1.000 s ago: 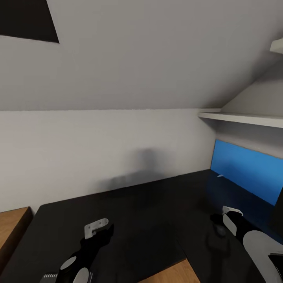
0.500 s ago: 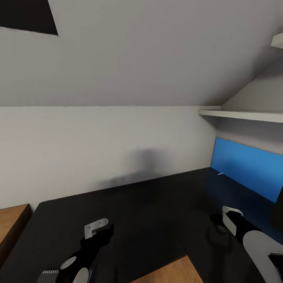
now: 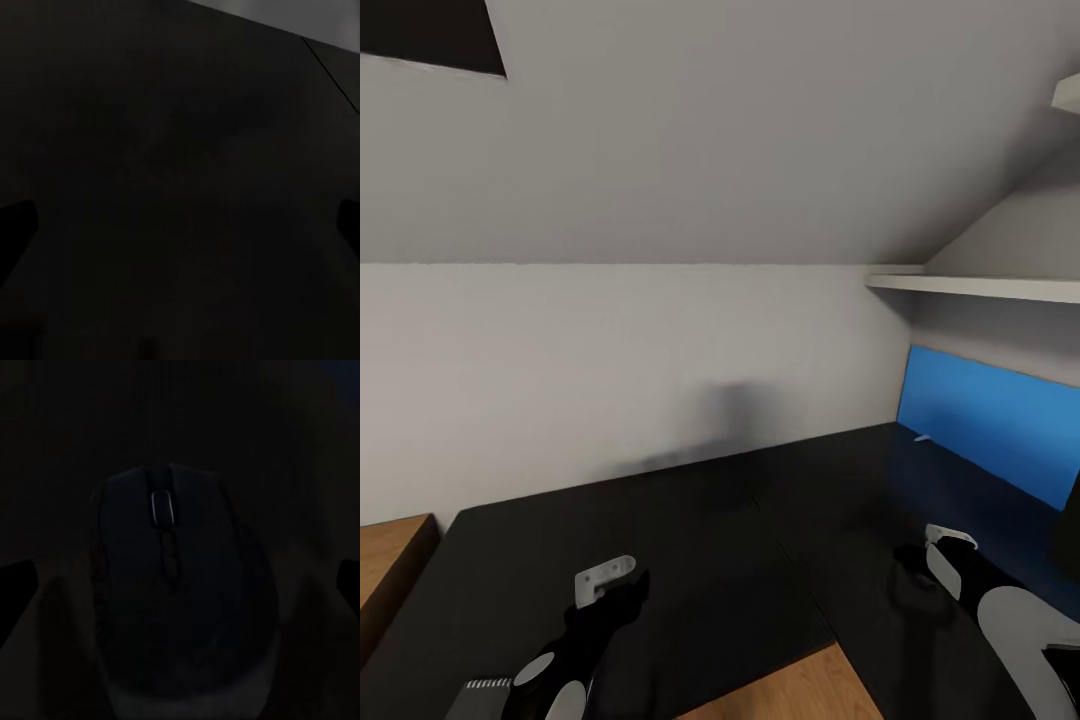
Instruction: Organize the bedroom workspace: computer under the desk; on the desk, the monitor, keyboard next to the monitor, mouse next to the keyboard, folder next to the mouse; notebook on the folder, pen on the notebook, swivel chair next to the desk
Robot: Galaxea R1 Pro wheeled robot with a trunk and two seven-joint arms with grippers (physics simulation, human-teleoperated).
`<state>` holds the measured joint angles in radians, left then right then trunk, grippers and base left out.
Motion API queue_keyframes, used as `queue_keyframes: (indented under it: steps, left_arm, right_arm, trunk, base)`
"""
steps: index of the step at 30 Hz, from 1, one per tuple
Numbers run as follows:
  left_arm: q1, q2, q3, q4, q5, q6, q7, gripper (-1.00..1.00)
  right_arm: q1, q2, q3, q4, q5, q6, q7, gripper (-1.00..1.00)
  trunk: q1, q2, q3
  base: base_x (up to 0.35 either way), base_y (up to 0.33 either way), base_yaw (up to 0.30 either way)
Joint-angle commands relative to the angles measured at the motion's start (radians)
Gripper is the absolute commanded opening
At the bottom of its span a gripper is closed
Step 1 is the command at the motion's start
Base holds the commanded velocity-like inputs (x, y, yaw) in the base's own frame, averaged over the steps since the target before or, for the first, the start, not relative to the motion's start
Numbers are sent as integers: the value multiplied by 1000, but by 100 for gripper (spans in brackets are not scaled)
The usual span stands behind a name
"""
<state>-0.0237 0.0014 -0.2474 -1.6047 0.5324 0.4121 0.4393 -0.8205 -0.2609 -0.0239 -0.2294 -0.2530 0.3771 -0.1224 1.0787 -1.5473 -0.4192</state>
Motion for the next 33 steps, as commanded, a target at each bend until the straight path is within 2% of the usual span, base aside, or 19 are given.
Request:
queue_keyframes:
  steps: [1,28,33]
  left_arm:
    - [-1,0,-1,-1,9,2,9,100]
    - [-1,0,-1,-1,9,2,9,100]
    - [-1,0,-1,-1,9,2,9,100]
  right_arm:
    - [0,0,-2,-2,-8,5,-5,100]
    - [0,0,-2,-2,-6,5,-5,100]
    - [0,0,-2,-2,-6,5,-5,100]
  trunk:
    - [0,-1,-1]
    - [0,-1,-1]
    - [11,-22,-11]
  base:
    - [0,0,0]
    - [0,0,0]
    - [0,0,0]
